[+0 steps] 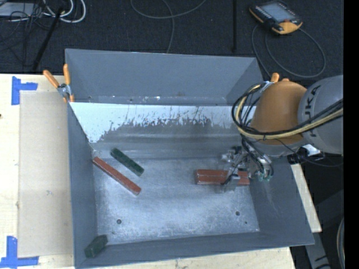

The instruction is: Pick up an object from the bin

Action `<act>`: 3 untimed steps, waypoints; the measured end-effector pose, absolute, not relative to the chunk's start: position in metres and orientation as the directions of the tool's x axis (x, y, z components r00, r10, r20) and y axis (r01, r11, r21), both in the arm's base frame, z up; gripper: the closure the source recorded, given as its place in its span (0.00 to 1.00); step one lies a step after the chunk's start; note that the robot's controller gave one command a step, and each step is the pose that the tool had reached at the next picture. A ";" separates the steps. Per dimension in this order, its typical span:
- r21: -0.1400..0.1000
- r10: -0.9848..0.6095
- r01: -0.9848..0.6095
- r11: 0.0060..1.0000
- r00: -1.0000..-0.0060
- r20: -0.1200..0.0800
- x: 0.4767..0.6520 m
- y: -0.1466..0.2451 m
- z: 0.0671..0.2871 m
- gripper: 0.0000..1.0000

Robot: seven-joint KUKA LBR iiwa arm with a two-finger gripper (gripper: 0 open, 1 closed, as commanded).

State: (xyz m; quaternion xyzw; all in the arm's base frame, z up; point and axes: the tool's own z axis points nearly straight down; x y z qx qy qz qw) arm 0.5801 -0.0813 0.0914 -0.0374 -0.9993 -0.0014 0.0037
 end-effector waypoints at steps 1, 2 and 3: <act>0.001 0.074 0.074 0.997 -0.997 -0.001 0.582 -0.082 0.105 1.00; 0.001 0.074 0.074 0.997 -0.997 -0.002 0.582 -0.082 0.116 1.00; 0.001 0.074 0.074 0.997 -0.997 0.000 0.582 -0.082 0.125 1.00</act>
Offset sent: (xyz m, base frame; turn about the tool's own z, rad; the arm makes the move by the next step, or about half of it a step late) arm 0.0001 0.0001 0.0462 0.0000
